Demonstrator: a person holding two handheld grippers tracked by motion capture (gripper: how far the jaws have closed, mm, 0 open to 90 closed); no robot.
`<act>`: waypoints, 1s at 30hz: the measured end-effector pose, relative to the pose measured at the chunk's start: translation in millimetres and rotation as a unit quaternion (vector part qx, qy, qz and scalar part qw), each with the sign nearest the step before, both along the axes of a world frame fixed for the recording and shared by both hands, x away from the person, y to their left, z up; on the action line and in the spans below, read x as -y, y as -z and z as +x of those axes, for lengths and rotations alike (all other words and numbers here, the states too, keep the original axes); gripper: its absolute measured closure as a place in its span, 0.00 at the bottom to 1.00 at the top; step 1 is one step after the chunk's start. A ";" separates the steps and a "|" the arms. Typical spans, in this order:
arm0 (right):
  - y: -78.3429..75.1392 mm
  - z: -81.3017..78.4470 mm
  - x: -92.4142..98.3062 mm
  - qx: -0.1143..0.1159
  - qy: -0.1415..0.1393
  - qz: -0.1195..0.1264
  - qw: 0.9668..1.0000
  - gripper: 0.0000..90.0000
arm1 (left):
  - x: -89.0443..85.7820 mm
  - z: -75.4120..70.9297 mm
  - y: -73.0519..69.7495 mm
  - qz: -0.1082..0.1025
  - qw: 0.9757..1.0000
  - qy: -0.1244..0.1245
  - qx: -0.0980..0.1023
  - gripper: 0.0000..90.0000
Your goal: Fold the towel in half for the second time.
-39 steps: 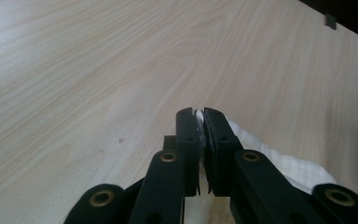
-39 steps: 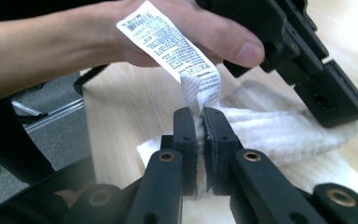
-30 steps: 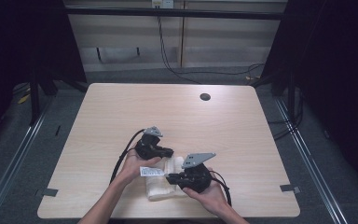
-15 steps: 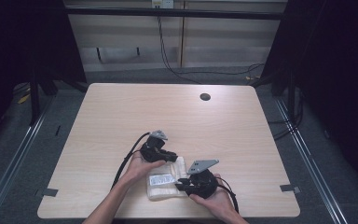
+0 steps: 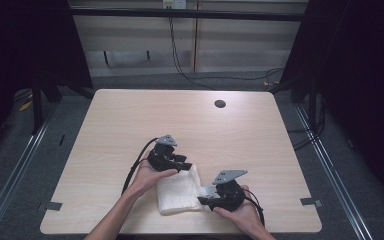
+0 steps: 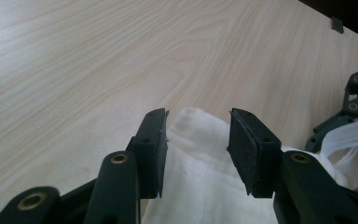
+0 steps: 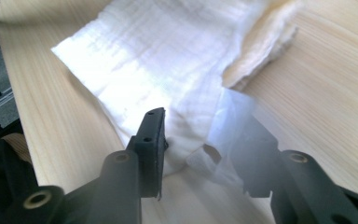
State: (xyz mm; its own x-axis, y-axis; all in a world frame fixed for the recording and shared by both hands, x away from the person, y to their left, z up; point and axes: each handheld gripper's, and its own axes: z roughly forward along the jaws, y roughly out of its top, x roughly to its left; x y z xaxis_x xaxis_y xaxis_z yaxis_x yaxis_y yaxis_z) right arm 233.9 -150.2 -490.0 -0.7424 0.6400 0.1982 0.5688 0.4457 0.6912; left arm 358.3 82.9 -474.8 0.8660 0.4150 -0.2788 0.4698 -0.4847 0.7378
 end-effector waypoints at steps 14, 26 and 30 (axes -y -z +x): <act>-7.1 -0.8 27.1 0.005 0.016 0.012 1.000 0.50 | -23.3 -6.3 -11.6 0.009 1.000 -0.017 0.016 0.56; -25.1 9.5 56.8 0.032 0.057 0.052 0.997 0.48 | -44.3 -22.8 -22.1 0.024 0.999 -0.020 0.035 0.49; -31.6 11.7 62.7 0.045 0.069 0.074 0.994 0.46 | -55.1 -28.4 -25.2 0.018 0.998 -0.042 0.041 0.44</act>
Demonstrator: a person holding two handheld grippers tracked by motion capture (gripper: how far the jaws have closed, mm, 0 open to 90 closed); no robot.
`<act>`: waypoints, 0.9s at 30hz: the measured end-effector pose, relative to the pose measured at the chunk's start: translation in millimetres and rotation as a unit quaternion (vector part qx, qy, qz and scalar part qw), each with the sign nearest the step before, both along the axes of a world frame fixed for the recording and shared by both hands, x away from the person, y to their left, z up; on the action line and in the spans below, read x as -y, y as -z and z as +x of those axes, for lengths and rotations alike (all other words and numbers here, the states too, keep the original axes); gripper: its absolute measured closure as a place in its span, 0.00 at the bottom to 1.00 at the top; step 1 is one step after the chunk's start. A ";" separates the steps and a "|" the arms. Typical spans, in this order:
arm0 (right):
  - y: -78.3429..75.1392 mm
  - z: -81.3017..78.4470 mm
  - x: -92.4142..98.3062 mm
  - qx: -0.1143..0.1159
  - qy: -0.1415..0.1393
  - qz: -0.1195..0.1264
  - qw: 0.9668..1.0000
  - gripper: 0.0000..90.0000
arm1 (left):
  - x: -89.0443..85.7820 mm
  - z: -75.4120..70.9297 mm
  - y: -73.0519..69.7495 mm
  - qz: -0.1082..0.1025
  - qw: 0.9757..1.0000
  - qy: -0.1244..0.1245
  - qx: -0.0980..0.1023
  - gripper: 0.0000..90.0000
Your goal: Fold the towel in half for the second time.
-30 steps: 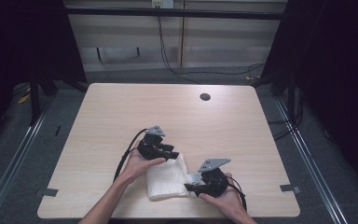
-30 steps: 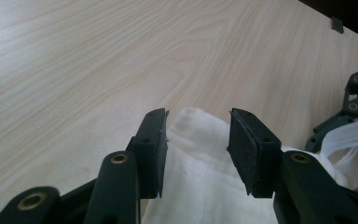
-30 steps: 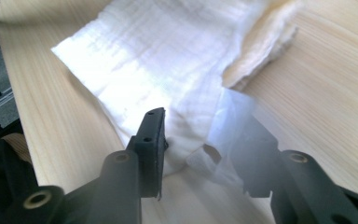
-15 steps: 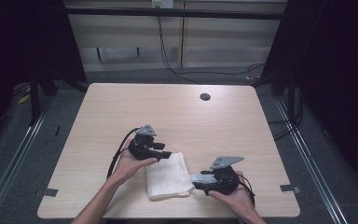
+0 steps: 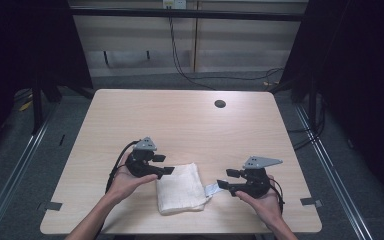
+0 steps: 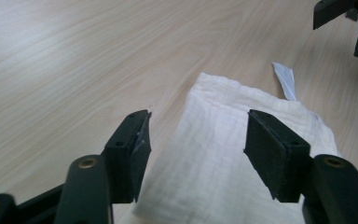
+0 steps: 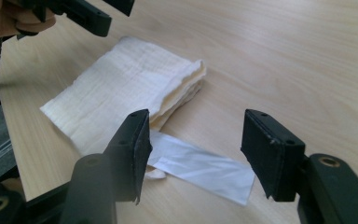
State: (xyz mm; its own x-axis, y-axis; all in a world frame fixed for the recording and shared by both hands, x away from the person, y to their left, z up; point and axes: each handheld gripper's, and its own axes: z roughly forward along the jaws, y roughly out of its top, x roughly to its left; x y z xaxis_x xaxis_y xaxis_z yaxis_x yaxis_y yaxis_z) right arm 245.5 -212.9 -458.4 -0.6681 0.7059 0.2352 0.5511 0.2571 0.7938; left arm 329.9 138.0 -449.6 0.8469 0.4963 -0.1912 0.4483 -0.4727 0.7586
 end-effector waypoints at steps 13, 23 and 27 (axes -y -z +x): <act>-15.1 -4.1 23.5 0.030 0.013 -0.005 0.999 0.47 | -36.5 -26.7 -5.1 0.001 1.000 -0.026 0.013 0.37; -14.6 -12.4 46.3 0.034 0.038 -0.008 0.999 0.43 | -63.7 -50.0 -3.1 0.013 0.999 -0.046 0.013 0.35; -12.6 -17.4 55.0 0.035 0.044 -0.007 0.998 0.42 | -77.3 -59.6 -0.1 0.016 0.998 -0.057 0.018 0.34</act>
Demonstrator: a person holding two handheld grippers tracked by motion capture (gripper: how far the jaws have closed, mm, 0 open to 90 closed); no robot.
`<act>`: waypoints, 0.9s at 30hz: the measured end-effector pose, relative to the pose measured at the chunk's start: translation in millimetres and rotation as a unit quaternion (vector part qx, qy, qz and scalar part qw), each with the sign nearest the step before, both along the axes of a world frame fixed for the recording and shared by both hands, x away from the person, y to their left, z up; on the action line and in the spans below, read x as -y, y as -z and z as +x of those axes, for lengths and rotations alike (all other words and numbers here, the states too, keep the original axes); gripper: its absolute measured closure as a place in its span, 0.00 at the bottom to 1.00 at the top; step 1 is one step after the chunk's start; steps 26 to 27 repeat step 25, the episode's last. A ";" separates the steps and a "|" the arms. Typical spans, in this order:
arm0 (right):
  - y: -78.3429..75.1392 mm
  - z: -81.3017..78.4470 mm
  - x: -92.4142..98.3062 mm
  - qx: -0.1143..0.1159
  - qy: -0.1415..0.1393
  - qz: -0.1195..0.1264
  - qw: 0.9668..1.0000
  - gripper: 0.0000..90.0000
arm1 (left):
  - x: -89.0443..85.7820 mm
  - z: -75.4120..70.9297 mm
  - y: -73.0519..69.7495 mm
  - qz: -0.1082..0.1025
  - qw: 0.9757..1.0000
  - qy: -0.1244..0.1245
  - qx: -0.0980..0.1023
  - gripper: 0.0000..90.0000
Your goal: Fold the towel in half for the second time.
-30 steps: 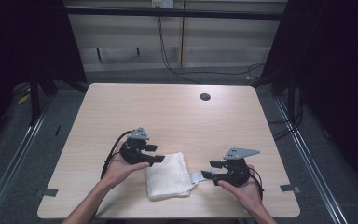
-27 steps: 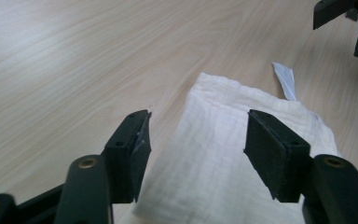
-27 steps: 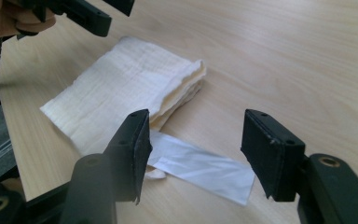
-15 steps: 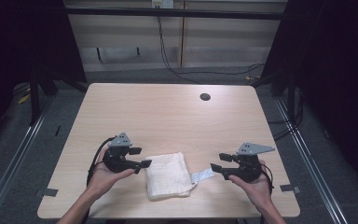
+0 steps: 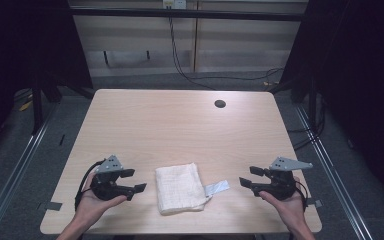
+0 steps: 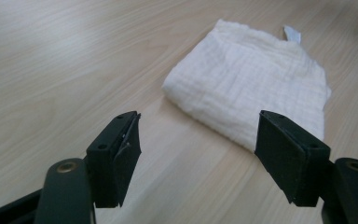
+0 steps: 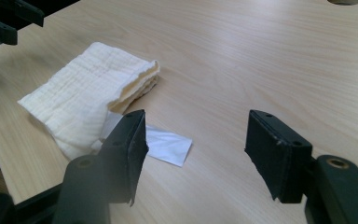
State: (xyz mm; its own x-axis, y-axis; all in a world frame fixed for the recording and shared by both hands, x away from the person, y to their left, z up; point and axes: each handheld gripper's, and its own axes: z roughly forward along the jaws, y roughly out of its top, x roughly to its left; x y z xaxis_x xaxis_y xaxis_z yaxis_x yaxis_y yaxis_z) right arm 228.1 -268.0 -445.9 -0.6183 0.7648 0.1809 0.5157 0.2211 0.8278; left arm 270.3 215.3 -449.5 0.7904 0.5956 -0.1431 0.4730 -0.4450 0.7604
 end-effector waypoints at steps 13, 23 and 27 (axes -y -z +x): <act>8.4 -11.0 30.1 0.003 0.029 0.005 1.000 0.40 | -43.0 -27.1 14.4 -0.004 0.998 -0.067 0.005 0.29; 24.8 -20.3 47.4 0.005 0.088 0.018 0.996 0.35 | -40.3 -30.7 23.4 -0.016 0.998 -0.054 0.000 0.20; 24.2 -19.5 49.9 0.008 0.096 0.024 0.995 0.34 | -37.0 -28.3 26.7 -0.012 0.999 -0.046 -0.004 0.18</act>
